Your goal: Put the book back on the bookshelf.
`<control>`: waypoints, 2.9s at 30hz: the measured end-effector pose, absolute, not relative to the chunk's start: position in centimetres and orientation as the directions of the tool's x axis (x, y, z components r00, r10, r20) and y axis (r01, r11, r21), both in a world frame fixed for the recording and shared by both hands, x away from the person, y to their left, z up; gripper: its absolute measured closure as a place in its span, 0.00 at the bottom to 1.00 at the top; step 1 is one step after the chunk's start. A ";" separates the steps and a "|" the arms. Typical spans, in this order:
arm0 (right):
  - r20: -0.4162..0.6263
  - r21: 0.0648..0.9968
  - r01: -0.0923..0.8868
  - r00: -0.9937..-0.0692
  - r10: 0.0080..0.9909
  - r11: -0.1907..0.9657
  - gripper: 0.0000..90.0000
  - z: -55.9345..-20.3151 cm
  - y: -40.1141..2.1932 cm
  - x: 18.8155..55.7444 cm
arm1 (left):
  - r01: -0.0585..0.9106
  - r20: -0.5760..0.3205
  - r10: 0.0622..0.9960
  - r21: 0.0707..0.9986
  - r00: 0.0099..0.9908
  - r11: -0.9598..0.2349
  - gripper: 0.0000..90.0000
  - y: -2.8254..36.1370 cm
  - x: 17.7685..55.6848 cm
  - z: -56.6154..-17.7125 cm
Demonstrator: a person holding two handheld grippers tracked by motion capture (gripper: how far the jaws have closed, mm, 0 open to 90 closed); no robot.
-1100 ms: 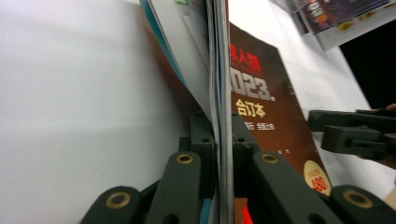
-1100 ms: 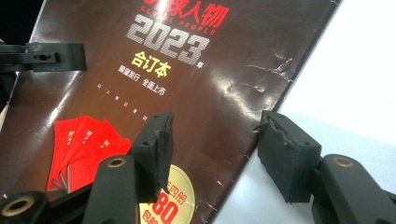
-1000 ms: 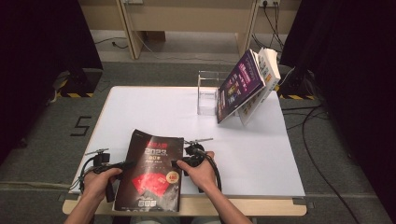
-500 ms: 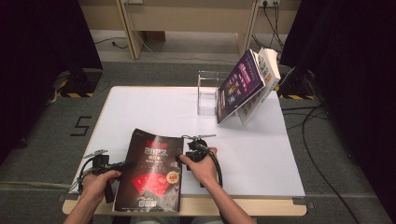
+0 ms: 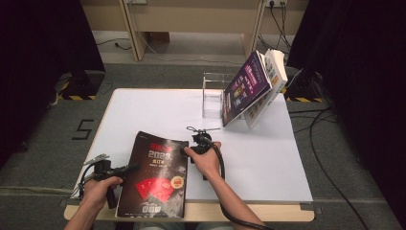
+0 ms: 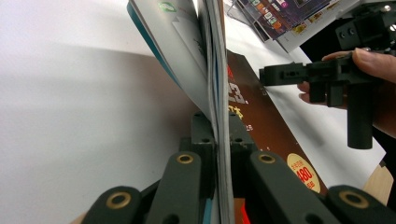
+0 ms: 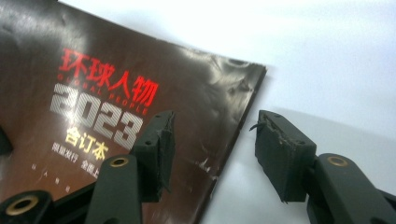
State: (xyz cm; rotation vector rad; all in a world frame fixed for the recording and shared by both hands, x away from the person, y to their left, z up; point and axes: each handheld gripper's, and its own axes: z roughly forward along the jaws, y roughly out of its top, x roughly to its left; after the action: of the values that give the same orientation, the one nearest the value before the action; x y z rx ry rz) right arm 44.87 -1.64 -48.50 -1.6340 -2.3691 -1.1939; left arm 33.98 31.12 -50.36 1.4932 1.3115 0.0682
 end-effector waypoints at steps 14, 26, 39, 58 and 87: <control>0.470 0.549 0.829 -0.409 0.782 0.103 0.54 -48.6 -1.3 46.6 | 0.611 -0.547 0.697 0.767 0.464 0.195 0.95 31.2 33.6 -50.4; 0.531 0.530 0.845 -0.393 0.751 0.068 0.55 -48.9 -1.8 47.5 | 0.606 -0.557 0.683 0.768 0.472 0.207 0.95 31.4 33.5 -50.7; 0.564 0.512 0.858 -0.373 0.737 0.043 0.62 -49.1 -2.1 47.6 | 0.614 -0.568 0.679 0.760 0.465 0.215 0.95 31.6 33.6 -51.0; 0.569 0.516 0.857 -0.359 0.740 0.020 0.61 -49.2 -1.5 48.1 | 0.625 -0.566 0.689 0.752 0.453 0.207 0.95 31.7 33.7 -51.3; 0.619 0.413 0.908 -0.337 0.709 0.070 0.96 -49.2 -1.0 48.1 | 0.658 -0.546 0.737 0.730 0.398 0.185 0.94 31.4 34.0 -51.2</control>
State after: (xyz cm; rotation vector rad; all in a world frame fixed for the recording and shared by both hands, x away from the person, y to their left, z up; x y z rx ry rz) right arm 48.14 -1.05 -49.18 -1.6325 -2.0944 -1.1249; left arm 34.03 31.44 -51.23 1.5141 1.3009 0.0869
